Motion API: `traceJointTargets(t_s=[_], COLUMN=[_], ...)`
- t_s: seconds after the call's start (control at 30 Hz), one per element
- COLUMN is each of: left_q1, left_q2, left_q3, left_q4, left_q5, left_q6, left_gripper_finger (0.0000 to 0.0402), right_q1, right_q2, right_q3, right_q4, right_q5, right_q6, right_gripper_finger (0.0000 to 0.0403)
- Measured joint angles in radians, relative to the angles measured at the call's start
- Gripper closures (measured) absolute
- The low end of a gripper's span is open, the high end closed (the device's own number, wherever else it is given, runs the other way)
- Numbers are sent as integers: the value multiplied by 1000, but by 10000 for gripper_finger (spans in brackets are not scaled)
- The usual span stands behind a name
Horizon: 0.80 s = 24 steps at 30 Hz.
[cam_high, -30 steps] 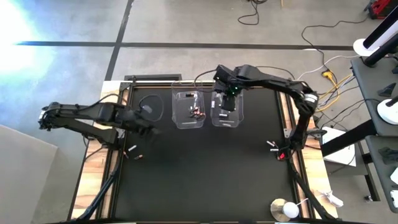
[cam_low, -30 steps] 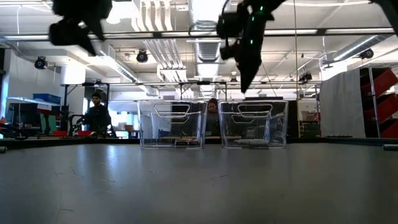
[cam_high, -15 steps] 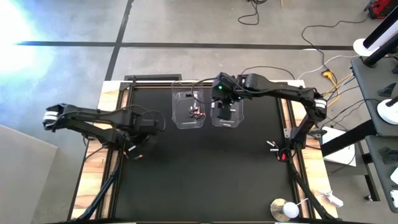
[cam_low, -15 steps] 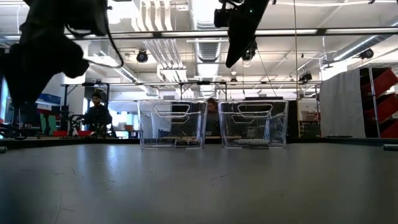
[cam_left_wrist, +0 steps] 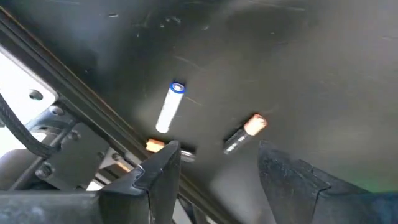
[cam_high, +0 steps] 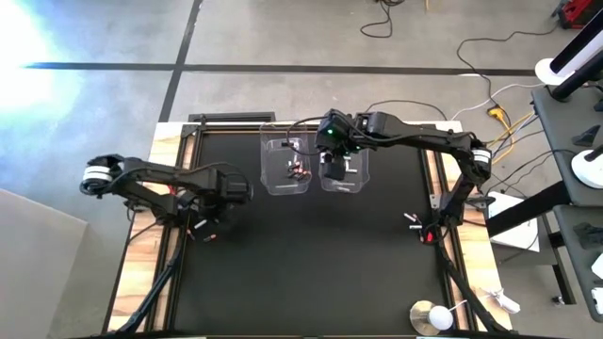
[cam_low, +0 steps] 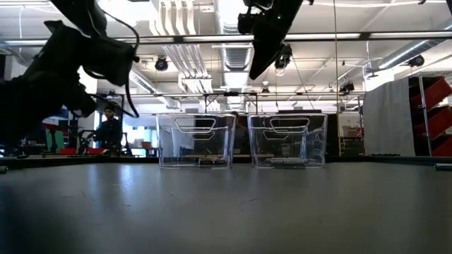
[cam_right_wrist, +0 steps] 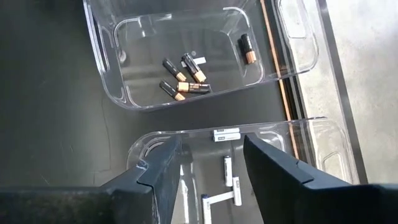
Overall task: Sort batteries
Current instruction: Put the white battery into the right transparent bin
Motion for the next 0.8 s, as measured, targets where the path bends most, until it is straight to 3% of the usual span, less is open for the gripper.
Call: traceJointTargets(t_s=[0.57, 0.8], left_q1=[26, 28], left_q2=[241, 311], left_q3=[-39, -78], left_q4=[92, 142], left_q5=[-100, -56], left_q6=[237, 370], left_gripper_finger=[215, 271], right_q1=[0, 0], right_q2=[0, 0], right_q3=[0, 0], right_q4=[2, -15], right_q5=[0, -22], right_q6=[46, 89], right_gripper_finger=[238, 254])
